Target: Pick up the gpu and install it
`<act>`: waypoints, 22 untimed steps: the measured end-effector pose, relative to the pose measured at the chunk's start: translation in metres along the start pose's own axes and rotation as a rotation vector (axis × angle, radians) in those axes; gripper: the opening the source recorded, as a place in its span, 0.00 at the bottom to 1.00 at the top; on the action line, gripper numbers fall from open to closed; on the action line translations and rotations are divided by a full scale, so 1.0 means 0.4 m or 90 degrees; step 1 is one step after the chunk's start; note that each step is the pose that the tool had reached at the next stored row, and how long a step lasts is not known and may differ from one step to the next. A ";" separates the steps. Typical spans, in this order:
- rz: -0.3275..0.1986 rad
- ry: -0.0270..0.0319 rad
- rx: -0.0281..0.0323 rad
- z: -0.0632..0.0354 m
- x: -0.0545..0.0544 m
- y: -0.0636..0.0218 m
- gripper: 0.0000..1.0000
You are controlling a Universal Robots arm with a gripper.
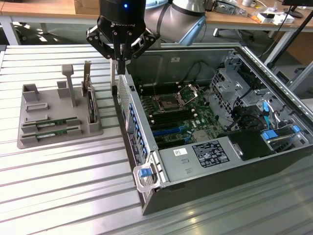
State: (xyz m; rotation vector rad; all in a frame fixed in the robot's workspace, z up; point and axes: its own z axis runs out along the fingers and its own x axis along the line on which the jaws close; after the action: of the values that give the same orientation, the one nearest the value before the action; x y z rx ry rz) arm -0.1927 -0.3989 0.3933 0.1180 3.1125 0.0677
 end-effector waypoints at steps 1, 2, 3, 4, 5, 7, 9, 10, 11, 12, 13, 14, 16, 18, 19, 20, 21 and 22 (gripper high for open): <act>0.000 0.0000 0.0000 0.000 0.001 0.000 0.11; 0.000 0.0000 0.0000 0.000 0.002 0.000 0.11; 0.000 0.0000 0.0000 0.000 0.003 0.000 0.11; 0.000 0.0000 0.0000 0.000 0.004 0.000 0.11; 0.000 0.0000 0.0000 0.000 0.005 0.000 0.11; 0.000 0.0000 0.0000 0.000 0.007 -0.001 0.11; 0.000 0.0000 0.0000 0.000 0.009 -0.001 0.11; 0.000 0.0000 0.0000 0.000 0.010 -0.001 0.11; 0.000 0.0000 0.0000 0.000 0.011 -0.001 0.11; 0.000 0.0000 0.0000 0.000 0.012 -0.001 0.11; 0.000 0.0000 0.0000 0.000 0.013 -0.001 0.11; 0.000 0.0000 0.0000 0.000 0.014 -0.001 0.11; 0.000 0.0000 0.0000 0.000 0.017 -0.001 0.11; 0.000 0.0000 0.0000 0.000 0.019 -0.001 0.11; 0.000 0.0000 0.0000 0.000 0.019 -0.001 0.11; 0.000 0.0000 0.0000 0.000 0.020 -0.002 0.11; 0.000 0.0000 0.0000 -0.001 0.021 -0.002 0.11; 0.000 0.0000 0.0000 -0.001 0.021 -0.002 0.11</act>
State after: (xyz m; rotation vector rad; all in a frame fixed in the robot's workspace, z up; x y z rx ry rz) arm -0.2013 -0.3989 0.3933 0.1180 3.1125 0.0676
